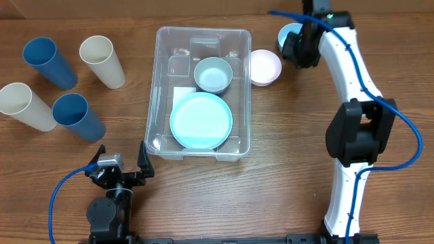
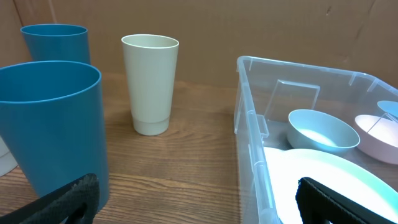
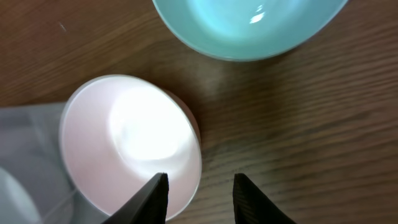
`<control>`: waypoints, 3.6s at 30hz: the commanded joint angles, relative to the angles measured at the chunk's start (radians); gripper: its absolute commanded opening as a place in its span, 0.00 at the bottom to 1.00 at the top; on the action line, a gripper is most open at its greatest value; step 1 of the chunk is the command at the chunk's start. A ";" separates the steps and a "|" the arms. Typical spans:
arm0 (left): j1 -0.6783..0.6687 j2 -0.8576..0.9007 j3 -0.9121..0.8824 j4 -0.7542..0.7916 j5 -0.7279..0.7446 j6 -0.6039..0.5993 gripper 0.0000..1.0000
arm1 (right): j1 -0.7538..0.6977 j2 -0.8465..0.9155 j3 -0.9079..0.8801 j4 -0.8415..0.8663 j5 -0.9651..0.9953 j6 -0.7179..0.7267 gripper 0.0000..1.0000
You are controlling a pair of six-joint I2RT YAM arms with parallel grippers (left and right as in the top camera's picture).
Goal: Pack container
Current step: 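Move the right gripper to the pink bowl's rim and grasp it, then carry the pink bowl over the bin and lower it onto the grey bowl, then move the right gripper to the light-blue bowl's rim and grasp it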
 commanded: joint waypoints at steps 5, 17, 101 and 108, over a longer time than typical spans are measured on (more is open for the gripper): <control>0.006 -0.008 -0.003 0.000 0.011 0.015 1.00 | -0.003 -0.002 -0.153 0.121 -0.054 0.002 0.28; 0.006 -0.008 -0.003 0.000 0.011 0.015 1.00 | 0.035 -0.002 -0.171 0.188 -0.053 0.007 0.25; 0.006 -0.008 -0.003 0.000 0.011 0.015 1.00 | 0.334 -0.160 0.272 -0.100 0.065 -0.062 0.33; 0.006 -0.008 -0.003 0.000 0.011 0.015 1.00 | 0.159 -0.177 0.314 -0.206 0.195 -0.006 0.40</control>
